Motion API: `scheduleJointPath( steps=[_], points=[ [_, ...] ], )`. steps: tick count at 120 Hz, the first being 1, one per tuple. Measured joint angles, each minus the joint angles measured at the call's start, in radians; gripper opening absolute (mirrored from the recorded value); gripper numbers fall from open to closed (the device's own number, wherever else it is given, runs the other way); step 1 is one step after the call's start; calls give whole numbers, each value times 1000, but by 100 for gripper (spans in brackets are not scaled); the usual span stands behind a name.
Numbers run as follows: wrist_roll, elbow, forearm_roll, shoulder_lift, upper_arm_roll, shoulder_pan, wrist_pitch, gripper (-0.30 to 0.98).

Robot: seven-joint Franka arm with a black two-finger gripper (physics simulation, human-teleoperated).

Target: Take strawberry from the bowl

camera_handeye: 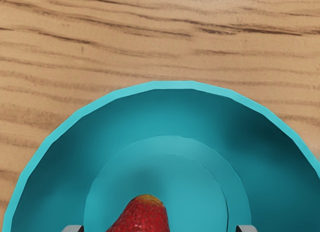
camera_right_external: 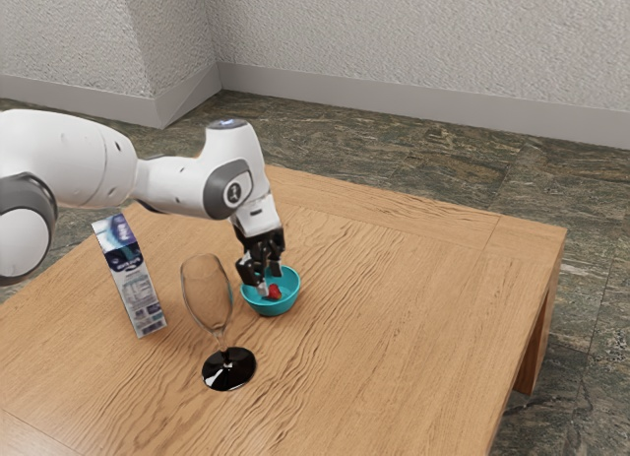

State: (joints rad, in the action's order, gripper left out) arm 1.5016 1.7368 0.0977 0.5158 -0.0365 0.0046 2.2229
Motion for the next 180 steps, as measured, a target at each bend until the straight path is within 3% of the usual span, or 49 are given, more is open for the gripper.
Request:
scheduleJointPath(
  steps=[32, 115, 180],
  points=[
    [45, 0, 3, 18, -2, 0, 3, 37],
    [90, -24, 11, 42, -9, 1, 5, 19],
    [98, -19, 35, 45, -4, 13, 5, 17]
  ],
)
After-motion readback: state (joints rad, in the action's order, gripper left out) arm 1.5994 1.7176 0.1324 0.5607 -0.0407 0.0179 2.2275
